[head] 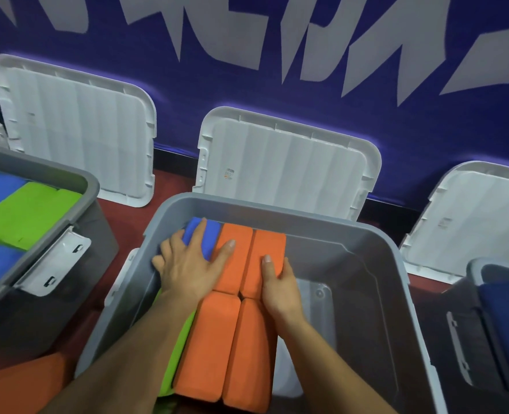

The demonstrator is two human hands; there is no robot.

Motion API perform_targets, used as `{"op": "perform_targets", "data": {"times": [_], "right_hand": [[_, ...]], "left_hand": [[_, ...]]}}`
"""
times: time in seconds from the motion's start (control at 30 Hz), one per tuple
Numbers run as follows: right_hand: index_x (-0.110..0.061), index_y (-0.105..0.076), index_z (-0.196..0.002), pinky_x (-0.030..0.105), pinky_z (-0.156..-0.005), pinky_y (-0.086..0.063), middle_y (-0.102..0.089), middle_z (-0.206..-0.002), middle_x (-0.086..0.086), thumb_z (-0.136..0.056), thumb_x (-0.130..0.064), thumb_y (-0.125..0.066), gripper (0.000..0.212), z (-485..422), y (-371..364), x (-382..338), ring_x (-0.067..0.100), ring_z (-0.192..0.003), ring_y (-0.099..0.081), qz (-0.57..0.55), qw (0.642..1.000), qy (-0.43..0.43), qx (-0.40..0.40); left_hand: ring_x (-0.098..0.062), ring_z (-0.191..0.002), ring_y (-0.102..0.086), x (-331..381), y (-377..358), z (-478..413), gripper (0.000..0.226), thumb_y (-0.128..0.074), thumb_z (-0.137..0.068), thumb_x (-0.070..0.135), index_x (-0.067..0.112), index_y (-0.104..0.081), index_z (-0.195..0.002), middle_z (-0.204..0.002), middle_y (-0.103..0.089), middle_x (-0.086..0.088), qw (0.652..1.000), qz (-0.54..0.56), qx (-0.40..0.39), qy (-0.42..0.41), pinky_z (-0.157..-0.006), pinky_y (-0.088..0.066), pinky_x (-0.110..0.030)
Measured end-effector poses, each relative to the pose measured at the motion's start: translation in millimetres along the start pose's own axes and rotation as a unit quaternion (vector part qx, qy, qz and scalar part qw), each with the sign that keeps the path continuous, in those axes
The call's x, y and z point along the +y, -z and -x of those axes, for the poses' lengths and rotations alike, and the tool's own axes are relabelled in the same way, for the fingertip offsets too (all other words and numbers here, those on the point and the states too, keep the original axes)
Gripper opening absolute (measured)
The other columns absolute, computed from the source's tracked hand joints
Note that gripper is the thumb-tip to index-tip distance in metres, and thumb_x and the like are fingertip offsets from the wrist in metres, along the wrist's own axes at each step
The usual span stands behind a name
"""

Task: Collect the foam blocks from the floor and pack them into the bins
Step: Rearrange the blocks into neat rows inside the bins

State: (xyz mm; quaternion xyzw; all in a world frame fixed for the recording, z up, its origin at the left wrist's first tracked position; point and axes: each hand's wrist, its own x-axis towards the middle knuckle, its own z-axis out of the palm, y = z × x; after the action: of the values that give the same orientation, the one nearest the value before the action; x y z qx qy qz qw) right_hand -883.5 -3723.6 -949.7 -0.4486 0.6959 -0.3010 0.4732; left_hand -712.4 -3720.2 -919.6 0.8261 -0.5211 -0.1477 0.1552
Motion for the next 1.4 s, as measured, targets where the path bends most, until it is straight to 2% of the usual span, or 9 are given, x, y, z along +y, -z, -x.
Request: {"op": "perform_targets", "data": {"times": [0.17,0.43,0.67,0.8,0.93,1.03,1.2,1.33,1.4], "right_hand": [[-0.034,-0.043,-0.148,0.047,-0.108,-0.047,-0.064,-0.135,-0.007,-0.078,-0.09,-0.032,0.09,-2.2,-7.0,3.5,0.02,-0.122,-0.062,-0.006,1.0,-0.004,-0.002],[-0.035,-0.045,-0.145,0.048,-0.104,-0.05,-0.067,-0.126,-0.008,-0.095,-0.074,-0.04,0.064,-8.4,11.7,7.7,0.016,-0.112,-0.066,-0.031,0.998,-0.028,-0.051],[-0.027,-0.045,-0.149,0.049,-0.109,-0.046,-0.064,-0.136,-0.003,-0.076,-0.087,-0.034,0.094,-7.9,5.8,6.7,0.022,-0.122,-0.061,0.005,1.0,-0.009,-0.022],[-0.025,-0.043,-0.15,0.051,-0.109,-0.045,-0.063,-0.138,0.0,-0.072,-0.089,-0.043,0.101,-0.2,1.5,1.2,0.026,-0.124,-0.061,-0.009,0.999,-0.045,-0.006],[-0.029,-0.05,-0.143,0.048,-0.105,-0.05,-0.069,-0.126,-0.006,-0.053,-0.1,-0.058,0.115,5.4,-4.4,7.3,0.023,-0.114,-0.066,-0.032,0.997,-0.066,0.01],[-0.029,-0.06,-0.127,0.048,-0.098,-0.055,-0.072,-0.112,-0.008,-0.055,-0.093,-0.065,0.096,5.8,-2.3,2.5,0.02,-0.102,-0.069,-0.029,0.998,-0.056,0.005],[-0.034,-0.067,-0.119,0.046,-0.091,-0.059,-0.077,-0.099,-0.012,-0.061,-0.083,-0.073,0.076,4.8,4.4,9.1,0.016,-0.092,-0.074,-0.039,0.998,-0.034,-0.023],[-0.036,-0.068,-0.116,0.045,-0.093,-0.058,-0.078,-0.095,-0.015,-0.079,-0.065,-0.076,0.048,10.3,5.5,10.5,0.011,-0.089,-0.075,-0.027,0.997,0.014,-0.068],[-0.037,-0.065,-0.122,0.045,-0.094,-0.057,-0.078,-0.099,-0.012,-0.081,-0.063,-0.075,0.049,14.8,3.1,10.4,0.012,-0.091,-0.075,-0.029,0.995,0.021,-0.092]], "left_hand": [[-0.03,-0.136,-0.027,-11.7,0.7,2.4,0.106,-0.009,-0.066,0.098,0.042,-0.035,-0.153,-0.155,-0.033,-0.008,0.999,-0.024,0.0,-0.021,-0.111,-0.021,-0.047],[-0.028,-0.131,-0.042,-19.6,1.2,-4.6,0.096,-0.011,-0.079,0.089,0.032,-0.051,-0.146,-0.152,-0.045,-0.005,0.989,-0.115,0.017,-0.092,-0.108,-0.028,-0.044],[-0.037,-0.142,-0.039,-44.6,12.9,1.1,0.08,-0.022,-0.094,0.072,0.017,-0.063,-0.136,-0.147,-0.054,-0.011,0.972,-0.155,0.086,-0.154,-0.113,-0.02,-0.054],[-0.034,-0.15,-0.028,-44.0,30.7,-0.8,0.092,-0.016,-0.087,0.081,0.02,-0.052,-0.147,-0.16,-0.038,-0.012,0.969,-0.19,0.066,-0.14,-0.117,-0.026,-0.052],[-0.027,-0.156,-0.006,-57.7,46.8,-6.4,0.104,-0.019,-0.076,0.095,0.034,-0.02,-0.16,-0.17,0.004,0.002,0.985,-0.157,-0.011,-0.077,-0.121,-0.021,-0.051],[-0.029,-0.148,-0.026,-63.2,50.5,-2.3,0.108,-0.032,-0.068,0.098,0.042,-0.017,-0.159,-0.168,0.018,0.009,0.992,-0.087,-0.057,-0.077,-0.109,-0.041,-0.046],[-0.026,-0.151,-0.025,-70.0,48.5,-7.7,0.121,-0.034,-0.048,0.108,0.052,-0.019,-0.155,-0.168,0.006,0.015,0.995,0.053,-0.06,-0.067,-0.119,-0.033,-0.047],[-0.026,-0.153,-0.022,-72.8,47.7,-9.8,0.126,-0.033,-0.044,0.11,0.051,-0.024,-0.155,-0.169,0.001,0.011,0.991,0.093,-0.063,-0.074,-0.122,-0.026,-0.047],[-0.027,-0.153,-0.02,-71.7,50.2,-8.8,0.126,-0.032,-0.044,0.109,0.051,-0.024,-0.155,-0.169,0.001,0.011,0.991,0.097,-0.067,-0.068,-0.124,-0.022,-0.047]]}}
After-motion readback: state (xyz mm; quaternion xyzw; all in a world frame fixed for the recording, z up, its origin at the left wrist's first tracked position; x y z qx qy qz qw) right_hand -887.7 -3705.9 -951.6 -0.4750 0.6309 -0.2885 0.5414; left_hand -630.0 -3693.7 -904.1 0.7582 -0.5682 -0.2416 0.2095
